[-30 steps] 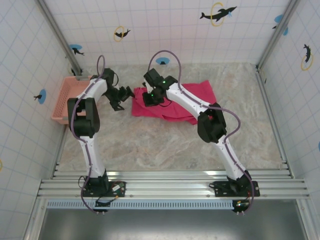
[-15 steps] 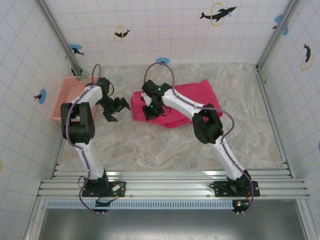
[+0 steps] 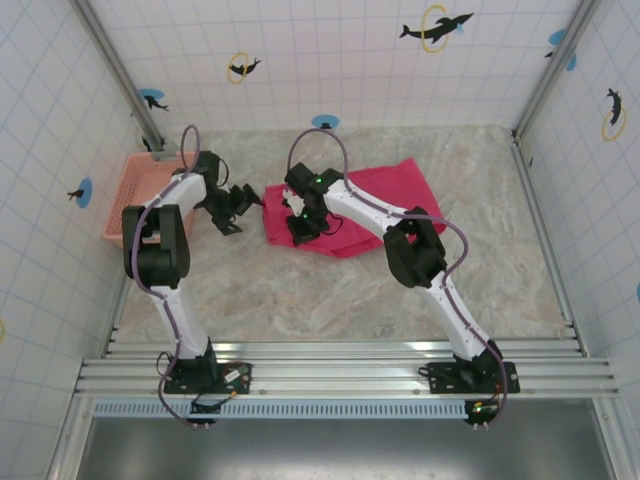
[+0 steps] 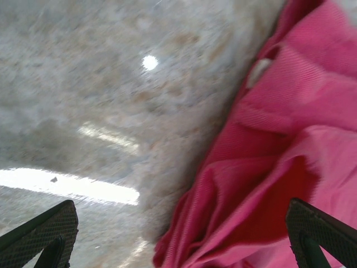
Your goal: Roll up the long pants
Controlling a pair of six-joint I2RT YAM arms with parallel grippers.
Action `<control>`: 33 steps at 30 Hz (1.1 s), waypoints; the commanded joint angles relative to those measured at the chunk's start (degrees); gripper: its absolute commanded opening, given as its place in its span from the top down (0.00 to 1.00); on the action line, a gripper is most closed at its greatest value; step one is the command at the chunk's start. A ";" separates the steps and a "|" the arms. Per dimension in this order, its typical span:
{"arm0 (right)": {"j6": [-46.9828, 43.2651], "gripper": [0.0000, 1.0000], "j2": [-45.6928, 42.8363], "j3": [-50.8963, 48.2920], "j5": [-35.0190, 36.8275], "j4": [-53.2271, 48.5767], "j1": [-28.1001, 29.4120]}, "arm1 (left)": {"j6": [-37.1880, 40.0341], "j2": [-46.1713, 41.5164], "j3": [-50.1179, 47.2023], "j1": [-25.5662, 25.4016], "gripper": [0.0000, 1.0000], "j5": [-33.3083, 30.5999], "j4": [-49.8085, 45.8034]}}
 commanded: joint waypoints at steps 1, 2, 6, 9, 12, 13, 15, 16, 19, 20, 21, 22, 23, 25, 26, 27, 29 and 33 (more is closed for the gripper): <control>-0.07 0.99 -0.10 -0.72 -1.48 -0.69 -0.08 | -2.71 -0.12 1.73 -0.95 0.02 2.13 4.38; 0.19 0.99 -0.06 -0.67 -1.65 -0.46 -0.15 | -3.49 0.46 1.71 -1.35 0.02 2.64 5.46; 1.04 0.99 0.11 -0.55 -2.02 0.29 -0.48 | -4.49 4.25 3.62 -3.47 0.02 4.29 7.24; 1.30 1.00 0.20 -0.41 -2.39 0.60 -0.73 | -4.36 6.91 5.19 -4.78 0.03 3.86 6.42; 1.36 1.00 0.21 -0.52 -2.55 0.60 -0.95 | -4.88 8.97 5.65 -5.31 0.10 4.64 7.89; 1.37 1.00 0.09 -0.65 -2.39 0.63 -0.97 | -5.20 9.34 5.74 -5.28 0.14 4.82 8.25; 1.37 1.00 0.09 -0.68 -2.33 0.59 -1.06 | -5.44 9.67 5.96 -5.29 0.28 5.01 8.83; 1.44 1.00 0.12 -0.72 -2.12 0.51 -1.12 | -5.31 9.67 6.17 -5.28 0.36 4.92 8.86; 1.63 1.00 0.20 -0.67 -1.96 0.47 -1.19 | -4.54 9.41 7.51 -5.28 0.59 4.39 7.10; 1.62 1.00 0.21 -0.70 -1.89 0.47 -1.19 | -4.07 9.41 8.14 -5.28 0.61 4.36 6.41; 1.62 1.00 0.29 -0.67 -1.98 0.60 -1.23 | -3.56 9.41 8.81 -5.30 0.61 4.29 5.39; 1.75 1.00 0.36 -0.53 -1.93 0.56 -1.23 | -3.21 9.44 9.29 -5.28 0.61 4.38 4.45; 1.86 1.00 0.40 -0.53 -2.01 0.64 -1.36 | -2.89 9.32 9.73 -5.28 0.61 4.62 3.73; 1.96 1.00 0.73 -0.35 -2.19 0.64 -1.58 | -2.36 9.08 10.13 -5.30 0.56 5.39 2.76; 2.05 1.00 0.83 -0.32 -2.24 0.79 -1.76 | -1.75 9.02 10.61 -5.28 0.53 5.61 1.97; 2.22 1.00 0.98 -0.25 -2.43 0.90 -1.93 | -1.07 8.88 11.05 -5.28 0.53 5.62 0.73; 2.48 0.99 1.23 0.05 -2.72 0.96 -2.32 | 0.44 8.40 11.73 -5.29 0.51 5.78 -0.96; 2.75 0.99 1.66 0.46 -2.88 0.95 -3.06 | 3.29 7.15 12.39 -5.22 0.54 4.16 -4.64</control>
